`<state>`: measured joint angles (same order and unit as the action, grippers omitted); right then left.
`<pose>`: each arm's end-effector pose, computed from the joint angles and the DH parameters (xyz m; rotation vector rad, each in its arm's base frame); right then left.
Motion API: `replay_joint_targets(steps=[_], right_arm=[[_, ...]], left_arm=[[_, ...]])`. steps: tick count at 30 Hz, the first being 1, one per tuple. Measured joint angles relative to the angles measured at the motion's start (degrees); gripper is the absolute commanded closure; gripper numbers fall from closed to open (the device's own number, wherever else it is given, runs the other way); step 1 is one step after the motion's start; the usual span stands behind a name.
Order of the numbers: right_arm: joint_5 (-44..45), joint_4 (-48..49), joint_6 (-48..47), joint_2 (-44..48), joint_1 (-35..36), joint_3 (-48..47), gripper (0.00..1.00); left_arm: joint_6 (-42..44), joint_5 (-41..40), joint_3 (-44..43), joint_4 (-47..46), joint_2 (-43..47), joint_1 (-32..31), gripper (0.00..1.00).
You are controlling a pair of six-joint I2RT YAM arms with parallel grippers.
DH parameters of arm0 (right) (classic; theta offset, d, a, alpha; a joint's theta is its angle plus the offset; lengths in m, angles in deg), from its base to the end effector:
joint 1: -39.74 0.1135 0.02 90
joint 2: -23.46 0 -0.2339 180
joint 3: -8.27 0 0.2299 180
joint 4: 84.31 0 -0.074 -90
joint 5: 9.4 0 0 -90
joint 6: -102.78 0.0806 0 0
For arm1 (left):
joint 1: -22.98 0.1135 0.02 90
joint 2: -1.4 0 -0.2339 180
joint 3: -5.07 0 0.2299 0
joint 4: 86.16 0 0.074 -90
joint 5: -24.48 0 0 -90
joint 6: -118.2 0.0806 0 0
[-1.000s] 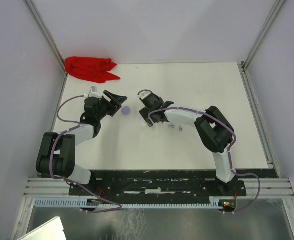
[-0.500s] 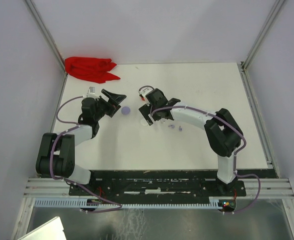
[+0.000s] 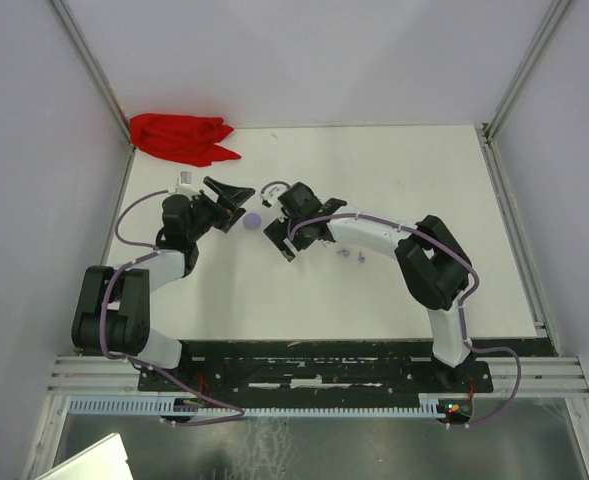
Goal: Insert the wireless bluetooth earbuds into the charging case
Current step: Pick up the charging case at the center of the board.
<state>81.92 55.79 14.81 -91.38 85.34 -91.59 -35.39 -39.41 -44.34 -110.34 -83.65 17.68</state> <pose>0.3017 0.3054 0.1399 -0.9398 2.3765 0.2996 0.3254 -0.0658 0.1835 -0.6105 1.8343 -1.2416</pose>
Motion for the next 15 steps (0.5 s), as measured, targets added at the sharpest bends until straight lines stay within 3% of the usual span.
replay_joint_targets(steps=[15], right_arm=[[-1.09,-0.74,-0.42,-6.99,0.31,-5.86,0.16]], left_arm=[[0.02,-0.28,0.85,1.92,4.26,1.49,0.05]])
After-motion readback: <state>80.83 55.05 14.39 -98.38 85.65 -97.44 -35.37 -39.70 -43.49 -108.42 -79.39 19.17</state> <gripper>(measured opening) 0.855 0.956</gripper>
